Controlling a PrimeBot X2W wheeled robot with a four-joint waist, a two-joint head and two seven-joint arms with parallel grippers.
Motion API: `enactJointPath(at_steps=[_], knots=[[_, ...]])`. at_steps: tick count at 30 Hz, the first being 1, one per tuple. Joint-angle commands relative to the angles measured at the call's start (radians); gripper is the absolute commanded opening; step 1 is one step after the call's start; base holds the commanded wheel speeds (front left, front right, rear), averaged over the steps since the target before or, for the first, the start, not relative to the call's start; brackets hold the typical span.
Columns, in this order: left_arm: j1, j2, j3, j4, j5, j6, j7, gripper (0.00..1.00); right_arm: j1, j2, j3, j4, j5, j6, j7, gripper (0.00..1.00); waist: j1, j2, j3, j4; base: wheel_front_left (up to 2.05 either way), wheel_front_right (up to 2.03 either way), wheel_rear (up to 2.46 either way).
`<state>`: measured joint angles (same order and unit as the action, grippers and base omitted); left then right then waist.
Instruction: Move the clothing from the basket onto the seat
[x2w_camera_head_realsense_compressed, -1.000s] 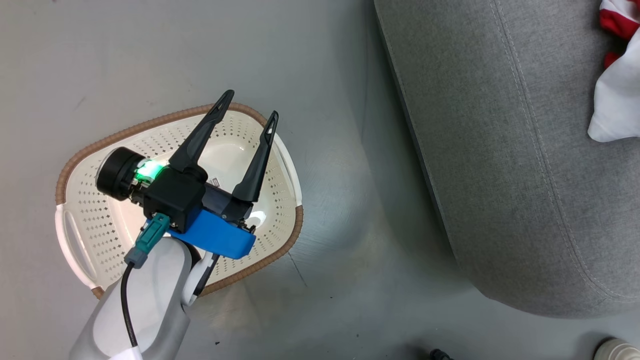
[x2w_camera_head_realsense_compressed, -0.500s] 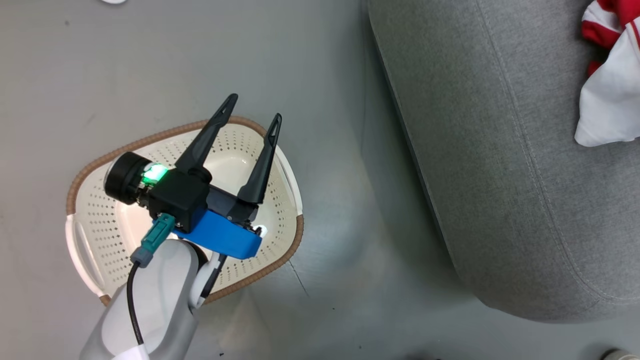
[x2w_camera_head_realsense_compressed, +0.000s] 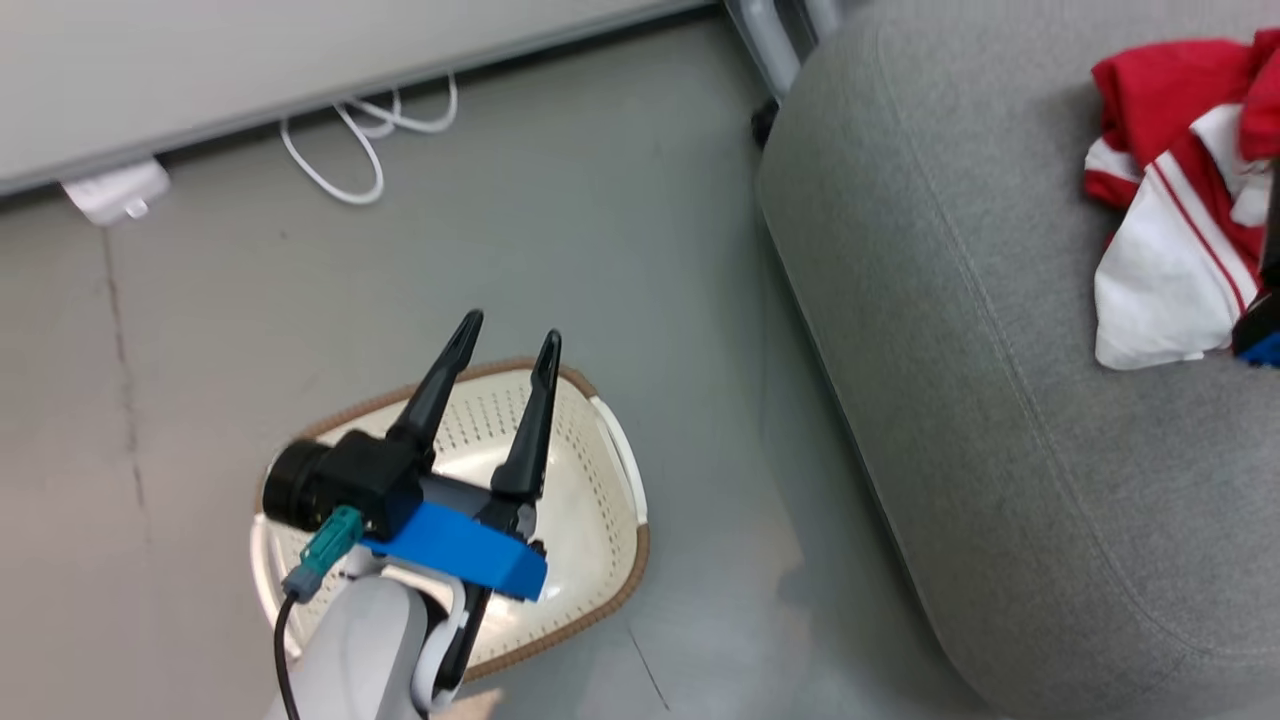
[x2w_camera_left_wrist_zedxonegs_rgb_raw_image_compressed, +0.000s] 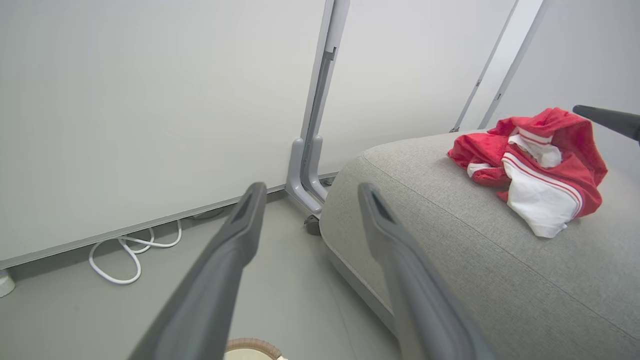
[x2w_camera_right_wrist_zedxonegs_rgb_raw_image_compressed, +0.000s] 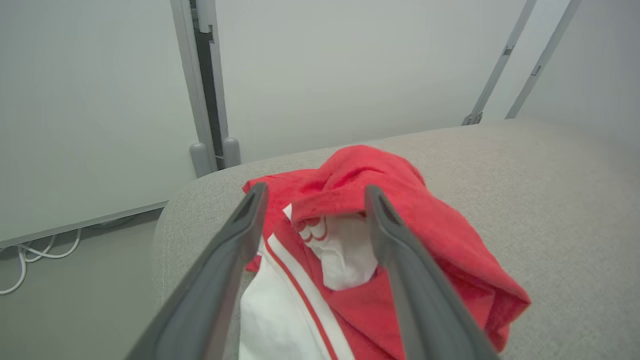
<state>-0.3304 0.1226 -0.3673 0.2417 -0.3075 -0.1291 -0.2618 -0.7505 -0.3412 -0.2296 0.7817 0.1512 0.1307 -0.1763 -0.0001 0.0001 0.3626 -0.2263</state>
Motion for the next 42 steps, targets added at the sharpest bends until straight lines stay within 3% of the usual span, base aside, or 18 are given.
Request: enactJointPath(at_steps=[1,12,22,29,42], knots=[[0.023,-0.003,0.009,0.006,-0.005,-0.002,-0.005,1.0,0.036,0.005,0.006,-0.014,-0.006,0.0,0.006,1.0,0.0001,-0.0001,-0.087,0.035,0.0,0.0,0.0],[0.19,-0.042,0.124,0.041,-0.016,-0.002,-0.005,1.0,0.355,0.072,0.054,-0.358,0.025,0.0,0.121,1.0,0.0001,-0.0001,-0.27,0.122,0.0,0.0,0.0],[0.282,-0.052,0.22,0.062,0.003,-0.002,-0.005,1.0,0.615,0.183,0.063,-0.637,0.006,0.0,0.196,1.0,0.0001,-0.0001,-0.352,0.209,0.0,0.0,0.0],[0.307,-0.06,0.274,0.079,0.009,-0.002,-0.005,1.0,0.725,0.245,0.102,-0.709,-0.022,0.0,0.191,1.0,0.0001,-0.0001,-0.375,0.26,0.0,0.0,0.0],[0.313,-0.057,0.306,0.114,0.008,-0.002,-0.005,1.0,0.789,0.281,0.167,-0.698,-0.031,0.0,0.172,1.0,0.0001,-0.0001,-0.383,0.286,0.0,0.0,0.0]])
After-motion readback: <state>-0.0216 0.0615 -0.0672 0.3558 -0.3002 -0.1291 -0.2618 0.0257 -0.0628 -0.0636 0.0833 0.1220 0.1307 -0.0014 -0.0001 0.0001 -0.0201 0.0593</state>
